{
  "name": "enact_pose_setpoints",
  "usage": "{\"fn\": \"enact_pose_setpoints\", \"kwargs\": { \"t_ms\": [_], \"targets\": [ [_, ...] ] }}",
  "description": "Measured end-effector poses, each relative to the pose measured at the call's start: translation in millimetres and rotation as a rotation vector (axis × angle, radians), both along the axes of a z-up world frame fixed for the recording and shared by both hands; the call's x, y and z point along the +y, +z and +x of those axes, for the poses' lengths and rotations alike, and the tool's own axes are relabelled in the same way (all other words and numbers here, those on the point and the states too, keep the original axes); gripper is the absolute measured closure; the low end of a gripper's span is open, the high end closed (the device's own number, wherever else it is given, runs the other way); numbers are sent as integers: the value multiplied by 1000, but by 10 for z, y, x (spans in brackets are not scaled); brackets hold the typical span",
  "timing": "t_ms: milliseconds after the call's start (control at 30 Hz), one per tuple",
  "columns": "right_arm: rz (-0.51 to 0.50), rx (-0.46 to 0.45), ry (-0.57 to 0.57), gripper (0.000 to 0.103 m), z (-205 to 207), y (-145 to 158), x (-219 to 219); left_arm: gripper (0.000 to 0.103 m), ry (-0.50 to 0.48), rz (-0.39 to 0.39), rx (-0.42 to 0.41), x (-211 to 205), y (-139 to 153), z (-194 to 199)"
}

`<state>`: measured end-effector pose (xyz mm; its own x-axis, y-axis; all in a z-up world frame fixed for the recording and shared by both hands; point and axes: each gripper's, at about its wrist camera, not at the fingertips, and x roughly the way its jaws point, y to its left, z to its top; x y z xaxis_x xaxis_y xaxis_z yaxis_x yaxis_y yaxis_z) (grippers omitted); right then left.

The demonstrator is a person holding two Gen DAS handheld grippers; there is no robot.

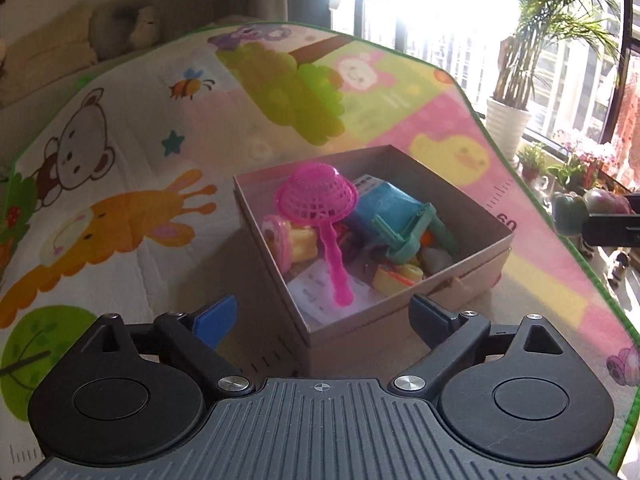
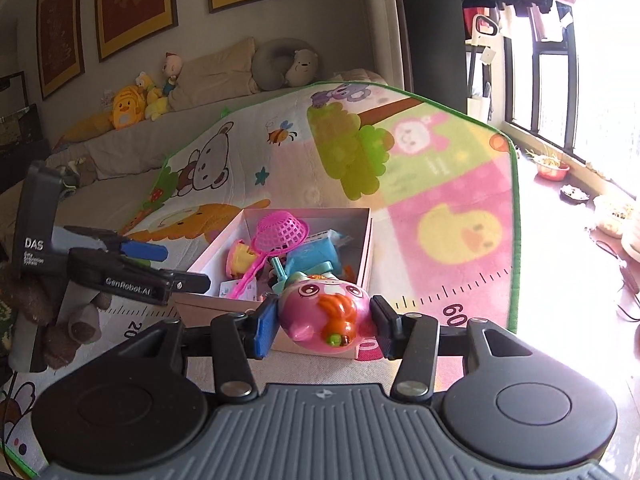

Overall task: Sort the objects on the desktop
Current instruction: 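Grasp the pig figure with the right tool while the left tool carries the net scoop, then release the net scoop and pig figure into the pink box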

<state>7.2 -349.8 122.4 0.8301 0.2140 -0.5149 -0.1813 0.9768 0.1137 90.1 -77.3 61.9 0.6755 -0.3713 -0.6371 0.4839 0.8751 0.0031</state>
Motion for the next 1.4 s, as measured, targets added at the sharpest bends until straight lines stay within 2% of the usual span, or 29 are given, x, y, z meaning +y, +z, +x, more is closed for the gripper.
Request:
{"fn": "enact_pose_setpoints", "kwargs": {
  "t_ms": [167, 267, 333, 467, 533, 633, 733, 867, 1000, 1100, 1167, 1400],
  "targets": [
    [52, 56, 73, 55, 456, 14, 307, 2, 88, 3, -9, 135, -158, -361],
    [106, 40, 90, 54, 777, 39, 498, 0, 159, -19, -22, 239, -174, -412],
    [131, 67, 60, 34, 978, 7, 568, 0, 203, -10, -13, 319, -220, -436],
    [180, 117, 12, 24, 988, -134, 585, 0, 234, 19, 17, 451, -354, -507],
    [156, 111, -16, 10, 846, -213, 602, 0, 259, 12, 34, 512, -431, -523],
    [99, 106, -15, 0, 552, -369, 666, 0, 295, -20, 56, 592, -498, -514],
    [65, 163, -40, 0, 372, -586, 744, 0, 343, -38, 55, 654, -544, -502],
    [13, 246, -117, 0, 372, -938, 845, 0, 401, -28, 33, 652, -612, -461],
    [-149, 215, -162, 0, 411, -1107, 1025, 0, 405, -22, 27, 611, -617, -443],
    [-166, 205, -141, 0, 466, -1090, 1051, 0, 394, 4, 23, 562, -624, -420],
    [-142, 208, -122, 0, 531, -1096, 1013, 0, 383, 13, 18, 534, -629, -415],
    [-122, 165, -185, 0, 493, -1132, 1032, 0, 368, 9, 12, 536, -649, -413]
  ]
}}
